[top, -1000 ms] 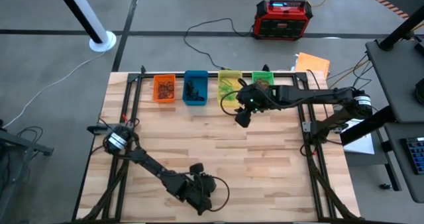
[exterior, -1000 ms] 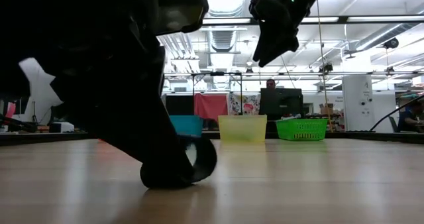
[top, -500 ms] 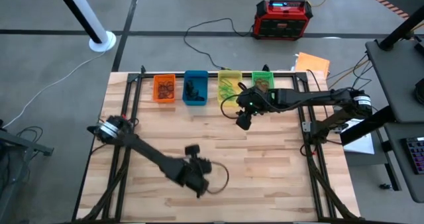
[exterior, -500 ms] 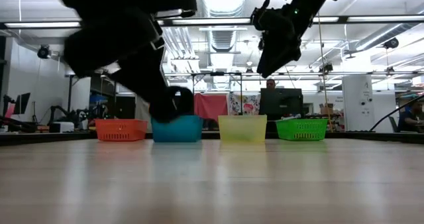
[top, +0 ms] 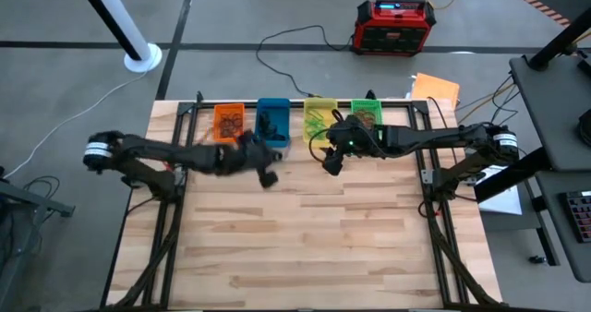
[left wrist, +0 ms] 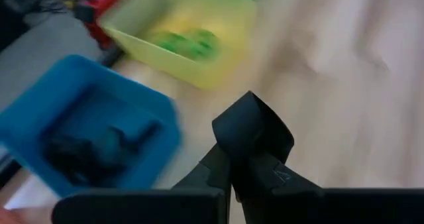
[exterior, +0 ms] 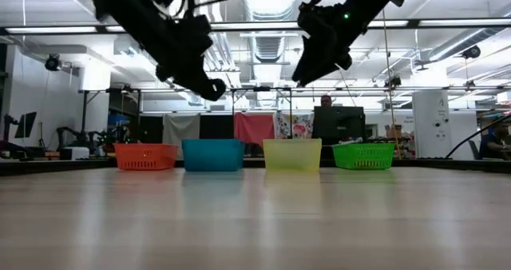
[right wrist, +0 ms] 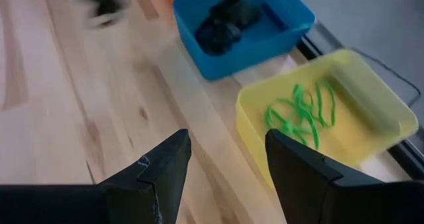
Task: Sort rubber bands into baskets
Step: Put the black rubber band into the blue bin, then return to Home Position
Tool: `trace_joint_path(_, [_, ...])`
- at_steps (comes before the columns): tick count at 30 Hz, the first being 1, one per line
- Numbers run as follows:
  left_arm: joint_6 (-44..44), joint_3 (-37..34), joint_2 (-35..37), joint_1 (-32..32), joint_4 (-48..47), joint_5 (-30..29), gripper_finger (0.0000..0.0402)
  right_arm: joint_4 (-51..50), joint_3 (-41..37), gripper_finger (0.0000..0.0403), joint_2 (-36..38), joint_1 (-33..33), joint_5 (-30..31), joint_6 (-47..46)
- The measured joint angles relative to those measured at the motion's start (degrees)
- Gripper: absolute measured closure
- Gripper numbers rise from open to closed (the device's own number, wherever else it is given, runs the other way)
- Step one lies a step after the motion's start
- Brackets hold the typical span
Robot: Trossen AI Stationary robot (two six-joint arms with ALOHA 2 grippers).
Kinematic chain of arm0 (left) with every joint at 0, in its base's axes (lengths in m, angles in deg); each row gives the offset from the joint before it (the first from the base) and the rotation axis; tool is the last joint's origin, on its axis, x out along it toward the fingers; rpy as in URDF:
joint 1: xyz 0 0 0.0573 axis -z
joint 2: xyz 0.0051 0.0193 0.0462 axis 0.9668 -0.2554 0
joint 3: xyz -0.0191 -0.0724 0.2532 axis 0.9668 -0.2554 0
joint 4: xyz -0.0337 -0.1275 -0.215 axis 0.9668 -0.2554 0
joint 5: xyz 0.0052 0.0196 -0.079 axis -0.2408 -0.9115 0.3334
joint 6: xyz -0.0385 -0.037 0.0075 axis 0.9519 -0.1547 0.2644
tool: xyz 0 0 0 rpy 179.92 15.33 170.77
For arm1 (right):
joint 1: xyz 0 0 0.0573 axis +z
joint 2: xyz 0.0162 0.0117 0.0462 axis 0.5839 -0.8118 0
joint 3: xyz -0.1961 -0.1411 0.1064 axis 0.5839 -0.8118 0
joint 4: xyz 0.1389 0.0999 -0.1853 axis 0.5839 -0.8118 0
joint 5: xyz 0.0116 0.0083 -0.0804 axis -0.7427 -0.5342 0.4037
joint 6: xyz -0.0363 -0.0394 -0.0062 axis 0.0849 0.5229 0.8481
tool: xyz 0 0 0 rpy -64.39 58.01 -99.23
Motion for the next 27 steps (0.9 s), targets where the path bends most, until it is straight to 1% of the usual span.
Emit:
trace_joint_path(3, [-0.8,-2.4,2.1,-8.7,6.4,3.6,0.0401,4.5,-1.8,0.0211,0.0,0.0,0.0,0.4])
trace_joint_path(6, [-0.9,-2.9,1.6,-16.1,6.6,6.0,0.0401,7.8,-4.2,0.0211,0.0,0.0,0.0,0.4])
trace_joint_path(9, [-0.6,-2.2,0.2,-21.0,6.5,10.5,0.0401,10.6,-6.6,0.0211,0.0,0.0,0.0,-0.6])
trace_joint_path(11, [-0.7,-0.8,-1.3,-22.5,6.9,11.9,0.0401,11.4,-7.8,0.0211,0.0,0.0,0.0,-1.7])
trace_joint_path(16, [-3.9,2.9,-6.2,-23.8,6.3,12.0,0.0402,13.5,-9.3,0.0211,0.0,0.0,0.0,-2.9])
trace_joint_path(19, [-3.6,5.1,-9.1,-24.8,5.8,11.8,0.0398,13.8,-9.4,0.0211,0.0,0.0,0.0,-3.0])
trace_joint_path(23, [-3.5,7.2,-11.4,-25.8,3.4,11.8,0.0368,13.8,-9.4,0.0211,0.0,0.0,-0.1,-4.0])
trace_joint_path(27, [-3.5,7.6,-12.1,-26.0,3.0,11.5,0.0318,13.8,-9.7,0.0211,0.0,0.0,-0.1,-3.9])
